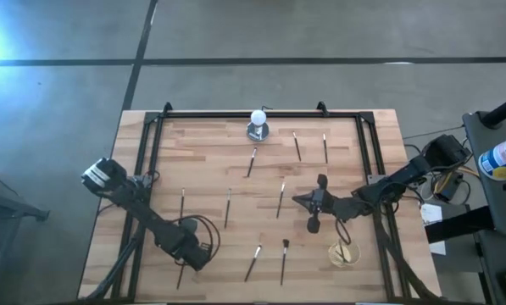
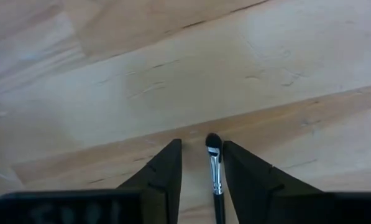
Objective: Pick & Place Makeup Supplies
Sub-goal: Put the silver makeup brush into the gold makeup holder
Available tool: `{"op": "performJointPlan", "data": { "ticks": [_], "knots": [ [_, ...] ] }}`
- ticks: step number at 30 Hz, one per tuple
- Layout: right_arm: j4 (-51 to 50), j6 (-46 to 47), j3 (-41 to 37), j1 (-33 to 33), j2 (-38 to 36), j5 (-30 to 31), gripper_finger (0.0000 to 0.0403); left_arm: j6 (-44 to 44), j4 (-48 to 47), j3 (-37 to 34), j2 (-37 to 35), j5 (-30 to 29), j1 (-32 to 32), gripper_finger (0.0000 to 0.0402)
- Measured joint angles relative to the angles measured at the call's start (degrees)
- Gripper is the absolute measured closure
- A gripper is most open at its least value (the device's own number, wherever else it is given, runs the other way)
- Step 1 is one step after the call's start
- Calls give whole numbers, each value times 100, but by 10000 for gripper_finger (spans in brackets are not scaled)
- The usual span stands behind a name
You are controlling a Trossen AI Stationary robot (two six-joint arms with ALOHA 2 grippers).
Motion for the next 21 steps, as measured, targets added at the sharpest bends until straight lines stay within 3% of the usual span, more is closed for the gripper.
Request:
{"op": "performJointPlan", "data": {
  "ticks": [4, 13, 21],
  "knots": [
    [9, -21, 0, 0, 0, 0, 394, 0, -5, -3, 24, -151, -8, 309],
    [41, -24, 0, 0, 0, 0, 394, 167, -24, -104, 24, -312, -12, 393],
    [60, -24, 0, 0, 0, 0, 394, 400, -550, -164, -295, -481, 6, 399]
  ]
}}
